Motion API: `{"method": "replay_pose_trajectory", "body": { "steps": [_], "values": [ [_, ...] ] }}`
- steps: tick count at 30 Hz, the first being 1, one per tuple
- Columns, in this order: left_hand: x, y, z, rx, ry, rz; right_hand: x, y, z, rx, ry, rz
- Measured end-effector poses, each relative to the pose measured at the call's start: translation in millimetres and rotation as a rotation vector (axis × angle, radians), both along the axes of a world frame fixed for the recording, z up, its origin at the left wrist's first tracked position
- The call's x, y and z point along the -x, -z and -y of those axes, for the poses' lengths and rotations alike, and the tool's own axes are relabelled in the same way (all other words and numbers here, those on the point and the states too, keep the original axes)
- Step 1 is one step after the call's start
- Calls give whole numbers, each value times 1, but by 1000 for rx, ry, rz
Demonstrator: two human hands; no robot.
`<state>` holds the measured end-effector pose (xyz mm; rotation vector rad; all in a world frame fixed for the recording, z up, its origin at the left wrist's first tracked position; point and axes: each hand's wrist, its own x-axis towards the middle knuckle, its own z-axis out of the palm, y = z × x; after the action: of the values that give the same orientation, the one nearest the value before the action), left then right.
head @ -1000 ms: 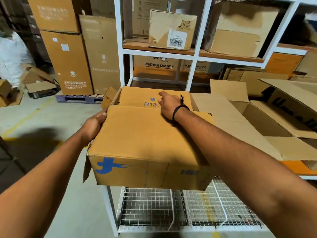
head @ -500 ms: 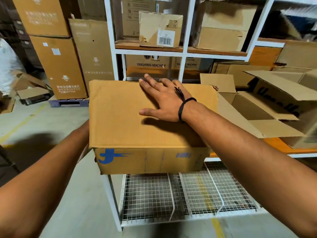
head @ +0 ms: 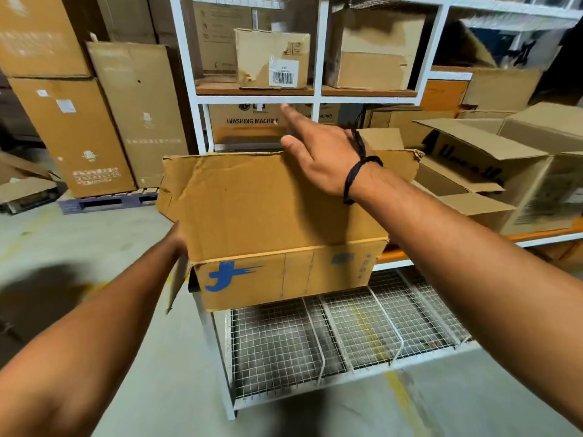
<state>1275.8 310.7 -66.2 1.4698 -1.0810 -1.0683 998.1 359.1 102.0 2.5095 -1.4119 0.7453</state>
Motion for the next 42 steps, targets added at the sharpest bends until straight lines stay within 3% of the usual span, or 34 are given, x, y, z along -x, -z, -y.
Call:
{"method": "replay_pose_trajectory", "body": {
  "steps": [2,7,10,22,27,34,42],
  "values": [
    [-6,-2,-5,4,59,2,-6,-3,-6,-2,53,-10],
    [-79,46,37,165,172,657,-10,-5,-15,-103,10,-13],
    [-73,32,10,248,238,853,-4,-6,-27,-197,7,-6],
    [-72,38,4,240,368,845,0,12,-79,-274,36,46],
    [-71,38,4,273,386,790,10,28,-106,-434,67,58],
    [-66,27,0,464,411,779,3,38,-114,-650,129,-89],
    [-64,27,1,418,452,735,-24,89,-89,-634,149,-365]
  ]
}}
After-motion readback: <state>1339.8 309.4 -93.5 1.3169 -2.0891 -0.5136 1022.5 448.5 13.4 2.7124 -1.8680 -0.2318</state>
